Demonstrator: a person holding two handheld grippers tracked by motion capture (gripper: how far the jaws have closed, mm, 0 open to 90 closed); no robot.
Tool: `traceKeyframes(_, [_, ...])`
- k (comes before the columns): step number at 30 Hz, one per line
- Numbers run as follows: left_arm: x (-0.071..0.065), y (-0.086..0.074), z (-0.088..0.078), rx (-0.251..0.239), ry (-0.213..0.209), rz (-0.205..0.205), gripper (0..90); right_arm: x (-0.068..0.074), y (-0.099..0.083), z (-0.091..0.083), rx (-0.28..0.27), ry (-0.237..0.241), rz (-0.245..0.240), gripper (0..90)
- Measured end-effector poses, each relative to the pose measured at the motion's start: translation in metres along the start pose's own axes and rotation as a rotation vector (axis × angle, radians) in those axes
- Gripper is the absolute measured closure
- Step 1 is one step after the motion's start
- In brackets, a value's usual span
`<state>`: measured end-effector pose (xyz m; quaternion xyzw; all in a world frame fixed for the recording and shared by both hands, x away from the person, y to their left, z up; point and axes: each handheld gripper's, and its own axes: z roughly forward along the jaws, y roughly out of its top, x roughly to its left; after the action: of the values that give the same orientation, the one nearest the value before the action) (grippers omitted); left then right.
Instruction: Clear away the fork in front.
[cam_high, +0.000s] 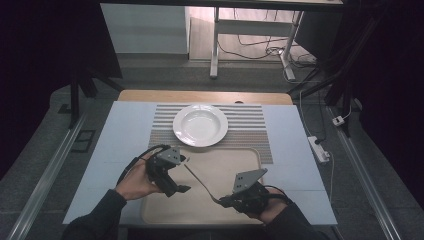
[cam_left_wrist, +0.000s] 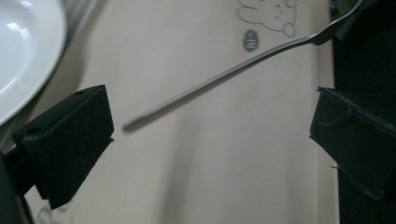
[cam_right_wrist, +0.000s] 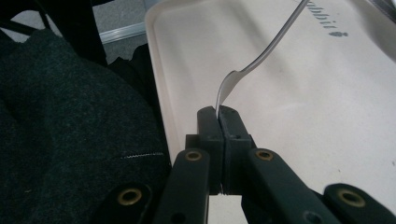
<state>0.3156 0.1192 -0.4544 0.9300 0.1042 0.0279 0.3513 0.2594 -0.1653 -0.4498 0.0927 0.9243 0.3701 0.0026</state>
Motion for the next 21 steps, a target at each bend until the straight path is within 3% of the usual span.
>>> traceKeyframes(2, [0.001,0.006,0.006,0.024,-0.052,0.039,0.0,0.001,0.002,0.002,0.0,0.019,-0.004,89.8])
traceKeyframes(5, [-0.001,0.012,0.015,0.062,-0.07,0.076,0.0,0.001,0.002,0.003,0.001,0.025,-0.014,89.8])
traceKeyframes(10, [-0.002,0.017,0.026,0.113,-0.109,0.13,9.4,0.002,0.002,0.004,0.012,0.042,-0.027,89.7])
traceKeyframes(13, [-0.003,0.02,0.03,0.15,-0.136,0.199,22.3,0.004,0.002,0.004,0.01,0.05,-0.03,89.7])
traceKeyframes(18, [-0.003,0.025,0.033,0.192,-0.149,0.251,44.7,0.004,0.003,0.005,0.007,0.06,-0.03,89.7])
traceKeyframes(20, [-0.003,0.026,0.034,0.214,-0.15,0.278,48.3,0.004,0.003,0.005,0.006,0.062,-0.033,89.7])
traceKeyframes(21, [-0.003,0.026,0.034,0.22,-0.158,0.284,55.5,0.005,0.003,0.005,0.007,0.068,-0.035,89.8])
